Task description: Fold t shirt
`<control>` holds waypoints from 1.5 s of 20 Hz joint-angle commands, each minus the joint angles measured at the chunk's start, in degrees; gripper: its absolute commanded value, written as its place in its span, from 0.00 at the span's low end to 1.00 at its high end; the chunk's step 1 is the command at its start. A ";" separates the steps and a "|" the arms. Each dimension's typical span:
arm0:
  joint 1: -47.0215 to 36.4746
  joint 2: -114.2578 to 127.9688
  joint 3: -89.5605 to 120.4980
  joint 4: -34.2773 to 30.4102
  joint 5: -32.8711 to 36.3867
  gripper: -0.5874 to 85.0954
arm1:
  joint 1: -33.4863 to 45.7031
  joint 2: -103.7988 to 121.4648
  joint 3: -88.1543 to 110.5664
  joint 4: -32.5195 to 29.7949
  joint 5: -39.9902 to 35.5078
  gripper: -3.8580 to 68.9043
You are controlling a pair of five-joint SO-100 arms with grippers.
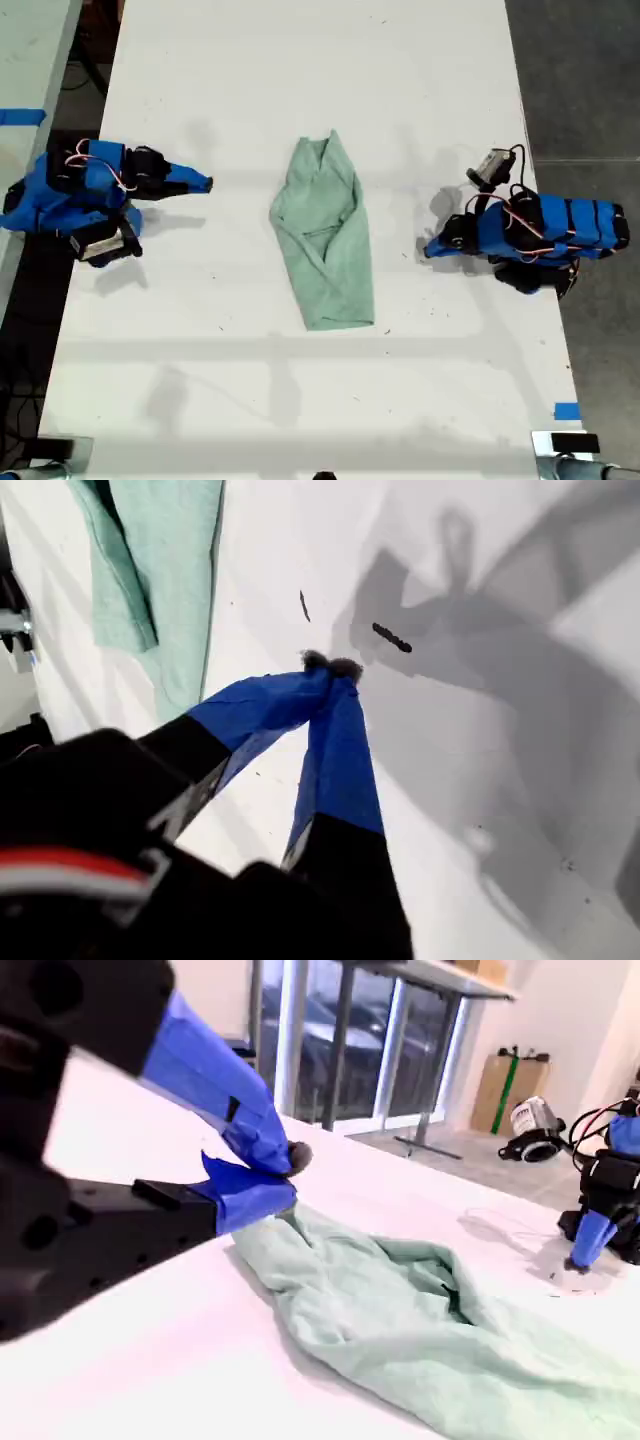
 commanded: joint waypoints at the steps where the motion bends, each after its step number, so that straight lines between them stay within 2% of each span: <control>1: 2.90 6.24 11.16 -1.76 0.00 0.00 | 0.88 0.44 0.62 -1.23 -1.14 0.02; 30: 2.11 6.15 12.30 -0.88 -0.70 0.00 | 0.79 0.44 0.88 -1.58 -0.79 0.02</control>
